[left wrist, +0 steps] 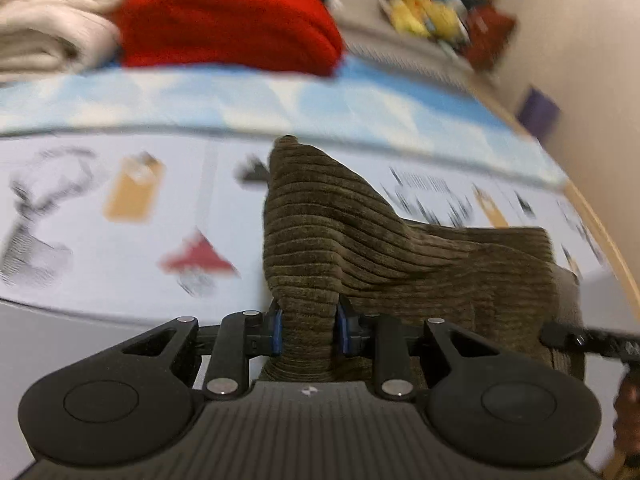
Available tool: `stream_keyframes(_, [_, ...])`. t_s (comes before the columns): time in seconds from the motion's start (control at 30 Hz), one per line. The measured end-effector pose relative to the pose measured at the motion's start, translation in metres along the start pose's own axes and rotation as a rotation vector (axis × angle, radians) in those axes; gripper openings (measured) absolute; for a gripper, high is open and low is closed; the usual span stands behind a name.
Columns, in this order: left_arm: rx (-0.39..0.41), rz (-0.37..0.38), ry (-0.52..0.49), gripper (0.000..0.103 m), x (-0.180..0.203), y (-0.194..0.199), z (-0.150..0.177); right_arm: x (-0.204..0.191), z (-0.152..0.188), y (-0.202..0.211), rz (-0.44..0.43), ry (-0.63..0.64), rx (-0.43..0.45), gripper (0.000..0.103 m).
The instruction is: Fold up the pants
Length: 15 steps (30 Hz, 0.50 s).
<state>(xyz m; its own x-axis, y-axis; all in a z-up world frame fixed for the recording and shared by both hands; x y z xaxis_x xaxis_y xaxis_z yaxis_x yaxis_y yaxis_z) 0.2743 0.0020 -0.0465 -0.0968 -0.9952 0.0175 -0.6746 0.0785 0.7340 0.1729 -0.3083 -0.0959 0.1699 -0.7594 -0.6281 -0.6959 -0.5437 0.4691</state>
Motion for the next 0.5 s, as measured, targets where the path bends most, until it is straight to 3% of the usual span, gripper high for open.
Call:
stream_keyframes(0.1, [0.028,-0.056,0.132,0.036,-0.028,-0.001,-0.012,-0.020,-0.013,-0.019,0.006,0.070,0.077,0.053])
stream_keyframes(0.13, [0.033,-0.083,0.179,0.035,-0.037,-0.001,-0.013,-0.022,-0.015,-0.028,0.040,0.079,0.090,0.062])
stream_keyframes(0.2, [0.001,-0.089,0.219,0.035,-0.045,-0.003,-0.011,-0.023,-0.018,-0.049,0.200,0.109,0.074,0.076])
stream_keyframes(0.27, [-0.052,-0.049,0.183,0.035,-0.043,-0.006,-0.010,-0.019,-0.016,-0.060,0.310,0.105,0.050,0.075])
stream_keyframes(0.37, [-0.109,-0.044,0.045,0.035,-0.030,-0.010,0.001,-0.015,-0.017,-0.058,0.256,0.054,0.060,0.075])
stream_keyframes(0.43, [-0.187,-0.040,-0.028,0.035,-0.024,-0.020,0.015,-0.018,-0.016,-0.060,0.220,0.057,0.032,0.074])
stream_keyframes(0.5, [-0.315,-0.080,-0.128,0.039,-0.022,-0.038,0.042,-0.008,-0.008,-0.071,0.290,0.062,-0.075,0.074])
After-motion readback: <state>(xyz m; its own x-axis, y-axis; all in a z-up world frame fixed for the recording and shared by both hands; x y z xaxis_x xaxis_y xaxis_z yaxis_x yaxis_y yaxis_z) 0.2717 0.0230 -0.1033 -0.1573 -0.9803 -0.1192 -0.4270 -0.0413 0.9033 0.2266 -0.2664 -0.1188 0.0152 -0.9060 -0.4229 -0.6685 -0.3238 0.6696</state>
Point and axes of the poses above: each gripper's, at about its wrist camera, not at the fingertips, and y roughly against the way its jaws point, x to its right, z to its underside, the point moved 2 cm from there along -y, roughly the way its jaws point, and after that the axes turned 12 degrees about -z, right-handed, at the moved point
